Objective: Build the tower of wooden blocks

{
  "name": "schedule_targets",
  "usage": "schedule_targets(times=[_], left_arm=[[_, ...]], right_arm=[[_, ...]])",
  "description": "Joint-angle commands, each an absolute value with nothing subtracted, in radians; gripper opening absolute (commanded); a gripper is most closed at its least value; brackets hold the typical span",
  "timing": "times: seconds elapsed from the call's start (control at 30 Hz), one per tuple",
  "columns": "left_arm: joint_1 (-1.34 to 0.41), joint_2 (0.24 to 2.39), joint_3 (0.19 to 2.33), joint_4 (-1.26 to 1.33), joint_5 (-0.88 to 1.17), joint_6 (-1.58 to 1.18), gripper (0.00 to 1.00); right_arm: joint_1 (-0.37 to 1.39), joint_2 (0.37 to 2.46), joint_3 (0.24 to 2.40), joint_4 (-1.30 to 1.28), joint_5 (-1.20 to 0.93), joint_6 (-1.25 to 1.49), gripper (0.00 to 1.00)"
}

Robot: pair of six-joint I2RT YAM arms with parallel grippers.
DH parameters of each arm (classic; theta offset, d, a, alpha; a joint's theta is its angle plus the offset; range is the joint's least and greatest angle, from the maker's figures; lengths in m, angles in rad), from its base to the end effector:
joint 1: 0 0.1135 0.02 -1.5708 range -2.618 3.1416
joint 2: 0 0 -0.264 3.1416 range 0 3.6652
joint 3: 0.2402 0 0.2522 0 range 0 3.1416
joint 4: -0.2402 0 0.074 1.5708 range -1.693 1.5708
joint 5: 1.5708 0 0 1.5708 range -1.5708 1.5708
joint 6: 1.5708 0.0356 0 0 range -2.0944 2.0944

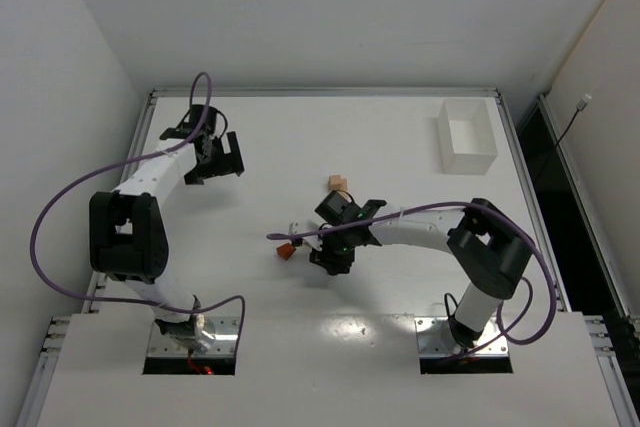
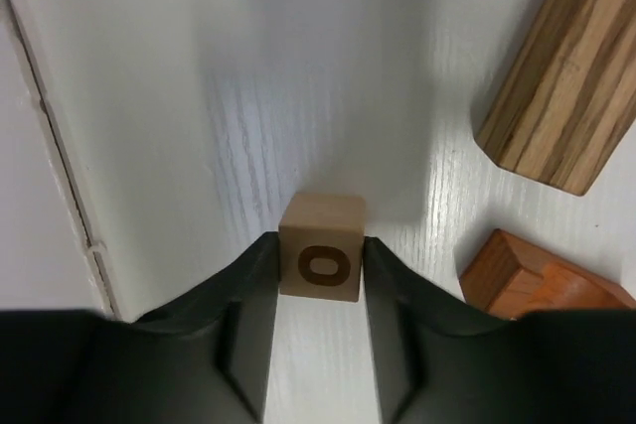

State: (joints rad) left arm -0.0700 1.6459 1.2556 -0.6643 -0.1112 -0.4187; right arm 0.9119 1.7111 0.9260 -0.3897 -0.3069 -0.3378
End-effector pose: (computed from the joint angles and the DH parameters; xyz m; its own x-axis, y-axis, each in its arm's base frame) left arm 0.3426 -0.0201 0.2439 -0.7987 -0.3490 -0.4902 -0.3391 0.9340 -0.1125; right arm 0.1839 0.2550 0.1446 -0.2595 -0.8511 -0.4563 -0.9656 0.2220 0.1351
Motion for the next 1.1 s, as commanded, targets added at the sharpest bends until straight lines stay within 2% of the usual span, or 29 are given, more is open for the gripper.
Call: schedule_targets(times=[0.0,0.03,0.07,0.1,0.3,0.43,0.57,0.8,1.07], left_arm=[[-0.051,1.649,1.295,-0.661,-0.107,-0.414,0.97],[-0.051,1.649,1.295,-0.661,-0.107,-0.414,0.97],[-0.051,1.649,1.295,-0.661,-0.107,-0.414,0.97],[-0.042,1.658,1.295,-0.661,-0.107,-0.414,0.97],[-0.041,1.622,1.292,-0.661,-0.121,-0.432,0.97],[-0.098,1.574,1.241,-0.652,-0.208,-0.483,0.97],[-0.133,1.563,1.210,-0.652,-0.256,-0.563,0.95],[-0.133,1.605,1.278,-0.652,-0.256,-0.562,0.95],[-0.133,1.626,1.276,-0.652,-0.245,-0.551,0.95]], right_arm=[[0.907,1.720,0.974,-0.371,-0.310,-0.330,0.30],[0.907,1.720,0.974,-0.371,-0.310,-0.330,0.25],[0.907,1.720,0.974,-0.371,-0.310,-0.330,0.08],[0.907,1.720,0.974,-0.371,-0.296,-0.330,0.00],[0.885,1.614,1.020,-0.362,-0.157,-0.204,0.00],[0.832,1.545,1.198,-0.465,-0.020,0.013,0.00],[0.813,1.522,1.281,-0.590,0.300,0.322,0.00],[0.743,1.548,1.314,-0.653,0.371,0.584,0.00],[0.673,1.699,1.419,-0.667,0.287,0.701,0.00]])
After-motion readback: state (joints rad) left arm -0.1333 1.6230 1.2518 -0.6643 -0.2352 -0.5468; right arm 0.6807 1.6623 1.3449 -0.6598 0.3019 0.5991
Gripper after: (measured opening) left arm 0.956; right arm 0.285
